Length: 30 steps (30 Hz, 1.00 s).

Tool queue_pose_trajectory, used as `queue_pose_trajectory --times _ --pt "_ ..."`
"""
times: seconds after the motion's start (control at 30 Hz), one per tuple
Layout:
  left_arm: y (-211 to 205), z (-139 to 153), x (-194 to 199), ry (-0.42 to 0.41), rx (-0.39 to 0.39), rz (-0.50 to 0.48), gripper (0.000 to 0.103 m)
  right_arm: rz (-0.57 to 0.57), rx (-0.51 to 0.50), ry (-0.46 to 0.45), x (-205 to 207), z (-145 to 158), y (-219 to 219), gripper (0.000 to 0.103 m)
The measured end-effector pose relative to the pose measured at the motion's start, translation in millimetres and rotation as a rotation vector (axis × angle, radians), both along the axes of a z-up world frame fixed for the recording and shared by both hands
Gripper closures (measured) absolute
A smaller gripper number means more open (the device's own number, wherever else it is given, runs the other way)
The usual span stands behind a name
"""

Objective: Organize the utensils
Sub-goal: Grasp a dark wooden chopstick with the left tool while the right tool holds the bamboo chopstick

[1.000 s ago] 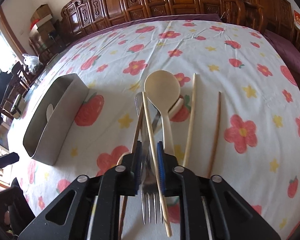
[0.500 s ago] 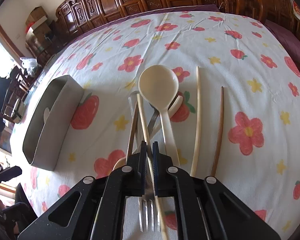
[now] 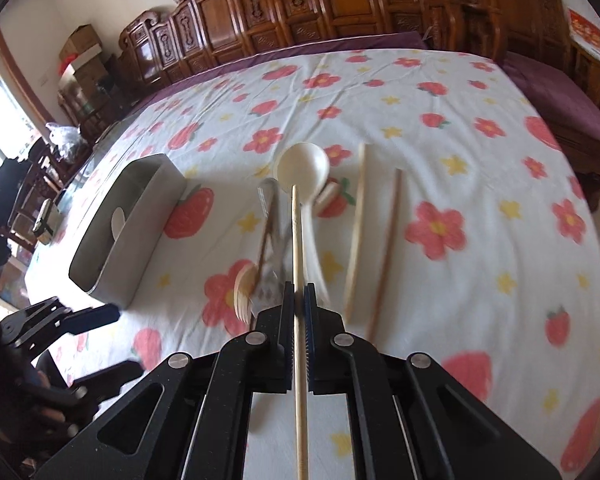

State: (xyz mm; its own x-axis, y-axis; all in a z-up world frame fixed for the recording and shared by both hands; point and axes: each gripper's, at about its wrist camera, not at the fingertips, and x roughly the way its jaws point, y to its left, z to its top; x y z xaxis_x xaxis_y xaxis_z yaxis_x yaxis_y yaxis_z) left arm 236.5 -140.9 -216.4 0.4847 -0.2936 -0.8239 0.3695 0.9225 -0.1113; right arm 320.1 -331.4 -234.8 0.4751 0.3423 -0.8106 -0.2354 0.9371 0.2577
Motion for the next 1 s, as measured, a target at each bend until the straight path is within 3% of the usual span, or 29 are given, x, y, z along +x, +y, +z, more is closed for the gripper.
queue_pose_trajectory --times 0.17,0.43,0.6,0.77,0.9,1.0 --pt "-25 -13 8 0.041 -0.016 0.000 0.047 -0.038 -0.032 -0.013 -17 -2 -18 0.098" --pt "-50 -32 31 0.126 -0.021 0.063 0.066 -0.085 0.014 -0.012 -19 -6 -40 0.097" --pt "-62 -41 37 0.132 0.019 0.078 0.074 -0.096 0.031 -0.018 -19 -2 -46 0.097" --pt "-71 -45 42 0.128 0.074 0.094 0.076 -0.100 0.041 -0.023 -20 1 -49 0.097" --pt "-73 -45 42 0.121 0.132 0.109 0.094 -0.095 0.043 -0.024 -21 2 -47 0.097" --pt "-67 -44 41 0.139 0.119 0.116 0.098 -0.087 0.036 -0.024 -21 2 -45 0.097"
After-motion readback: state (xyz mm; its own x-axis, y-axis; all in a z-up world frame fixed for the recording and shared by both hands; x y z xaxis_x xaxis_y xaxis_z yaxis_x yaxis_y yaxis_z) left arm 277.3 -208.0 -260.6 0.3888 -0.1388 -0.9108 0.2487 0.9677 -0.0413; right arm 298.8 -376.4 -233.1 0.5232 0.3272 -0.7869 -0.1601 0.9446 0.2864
